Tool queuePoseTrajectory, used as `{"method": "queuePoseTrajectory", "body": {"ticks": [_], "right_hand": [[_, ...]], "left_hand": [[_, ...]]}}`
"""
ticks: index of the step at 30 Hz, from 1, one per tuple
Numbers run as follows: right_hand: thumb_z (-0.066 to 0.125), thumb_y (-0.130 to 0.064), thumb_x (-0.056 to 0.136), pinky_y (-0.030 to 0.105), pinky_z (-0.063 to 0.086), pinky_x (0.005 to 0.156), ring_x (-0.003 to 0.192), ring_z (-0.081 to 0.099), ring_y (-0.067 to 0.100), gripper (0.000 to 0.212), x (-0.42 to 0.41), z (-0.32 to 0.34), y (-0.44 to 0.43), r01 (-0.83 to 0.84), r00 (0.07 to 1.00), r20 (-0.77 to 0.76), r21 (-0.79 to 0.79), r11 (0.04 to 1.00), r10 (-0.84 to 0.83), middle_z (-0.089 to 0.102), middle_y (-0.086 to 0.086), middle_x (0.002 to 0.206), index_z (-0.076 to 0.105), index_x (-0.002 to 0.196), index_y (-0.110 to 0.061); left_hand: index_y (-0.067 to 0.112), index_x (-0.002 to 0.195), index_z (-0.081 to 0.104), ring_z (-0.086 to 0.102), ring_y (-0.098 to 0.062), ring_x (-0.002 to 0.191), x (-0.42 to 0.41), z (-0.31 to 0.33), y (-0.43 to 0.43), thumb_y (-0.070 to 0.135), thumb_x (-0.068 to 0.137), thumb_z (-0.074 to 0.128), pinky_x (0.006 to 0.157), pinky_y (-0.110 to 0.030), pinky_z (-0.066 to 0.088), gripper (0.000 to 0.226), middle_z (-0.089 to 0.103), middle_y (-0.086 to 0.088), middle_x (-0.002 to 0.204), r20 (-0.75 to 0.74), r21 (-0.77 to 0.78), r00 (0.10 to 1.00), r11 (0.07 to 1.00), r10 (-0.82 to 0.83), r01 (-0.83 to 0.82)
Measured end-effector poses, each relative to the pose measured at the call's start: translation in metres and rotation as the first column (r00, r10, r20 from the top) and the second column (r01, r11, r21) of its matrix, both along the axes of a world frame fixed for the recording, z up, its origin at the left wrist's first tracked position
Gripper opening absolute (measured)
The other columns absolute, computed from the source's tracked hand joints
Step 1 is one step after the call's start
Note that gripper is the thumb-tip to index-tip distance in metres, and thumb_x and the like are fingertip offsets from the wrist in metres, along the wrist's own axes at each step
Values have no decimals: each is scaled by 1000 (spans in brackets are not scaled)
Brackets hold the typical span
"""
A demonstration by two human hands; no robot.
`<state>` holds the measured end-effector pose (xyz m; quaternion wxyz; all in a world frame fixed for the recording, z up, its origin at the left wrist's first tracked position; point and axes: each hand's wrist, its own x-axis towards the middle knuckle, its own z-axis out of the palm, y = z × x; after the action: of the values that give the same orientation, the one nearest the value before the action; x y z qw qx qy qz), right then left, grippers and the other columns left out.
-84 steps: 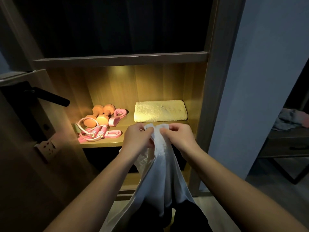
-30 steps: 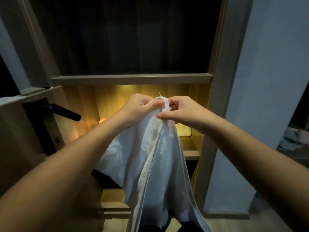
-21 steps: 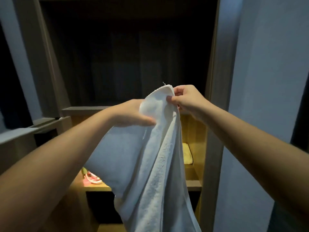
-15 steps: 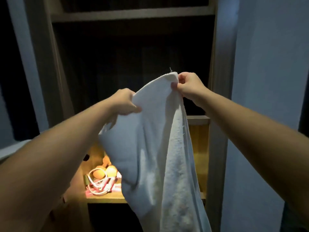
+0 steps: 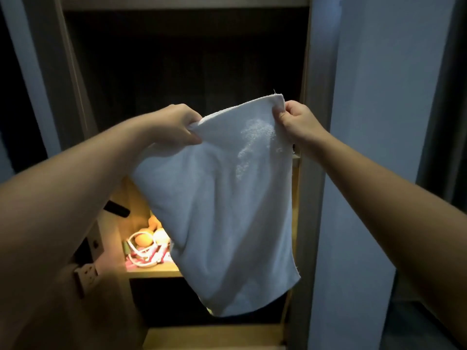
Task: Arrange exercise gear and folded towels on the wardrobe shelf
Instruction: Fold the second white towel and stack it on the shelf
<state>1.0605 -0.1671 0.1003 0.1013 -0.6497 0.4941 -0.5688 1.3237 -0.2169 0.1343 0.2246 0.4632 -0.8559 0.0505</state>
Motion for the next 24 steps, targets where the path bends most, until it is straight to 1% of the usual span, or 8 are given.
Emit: {"method": "queuePoseTrajectory", "body": {"ticks": [2,4,9,12,16,18,20,24], "right_hand": [[40,-39,103,39,52,80,94,59,24,29,2,-20,11,16,1000,3,37,999,-16,60,11,106,54,104,-13],[38,-40,104,42,51,86,96,58,25,31,3,-45,21,26,999,18,77,997,-28,60,12,109,54,105,-13],[34,-44,104,39,49,83,96,60,21,36,6,-134,46,42,988,131,248,968,-77,62,8,107,57,102,-16],[32,-51,101,33,48,79,94,59,13,38,2,-196,65,66,978,163,346,936,-129,62,-2,103,58,99,-24],[34,-48,102,30,44,70,85,57,11,40,-2,-290,89,133,969,126,454,881,-211,61,-5,91,59,90,-19],[34,-45,102,35,43,74,85,56,16,43,-3,-336,97,156,967,92,522,838,-237,60,0,90,59,93,-11],[33,-45,103,31,40,69,83,54,15,42,-2,-374,104,170,965,71,570,804,-254,58,0,89,56,94,-12],[33,-44,103,22,34,61,78,50,6,34,3,-426,107,211,948,51,635,743,-314,55,-3,89,51,98,-16]], "left_hand": [[30,83,68,67,-15,82,4,-11,10,21,84,68,74,-39,56,9,69,5,83,57,103,998,994,-39,33],[28,92,71,70,-11,83,7,-27,22,20,87,69,77,-35,58,10,72,7,86,72,253,992,964,-102,81],[24,107,70,70,-9,91,2,-100,43,24,91,66,77,-26,55,16,73,7,98,73,570,967,806,-244,160],[16,109,68,70,-15,92,-3,-167,50,16,94,63,79,-29,56,17,74,-2,102,-48,689,959,686,-278,233],[30,105,67,62,-1,91,-13,-270,68,22,93,62,83,-24,47,15,69,10,99,13,672,941,700,-338,242],[24,103,68,60,-6,92,-21,-325,75,25,93,60,83,-28,45,13,66,8,99,43,678,948,706,-315,203],[14,98,66,59,-14,90,-27,-373,80,24,94,57,80,-33,45,14,64,1,95,68,676,962,722,-263,149],[24,72,47,53,-18,79,-36,-438,91,27,96,50,68,-37,40,25,51,8,77,108,613,976,785,-188,83]]}}
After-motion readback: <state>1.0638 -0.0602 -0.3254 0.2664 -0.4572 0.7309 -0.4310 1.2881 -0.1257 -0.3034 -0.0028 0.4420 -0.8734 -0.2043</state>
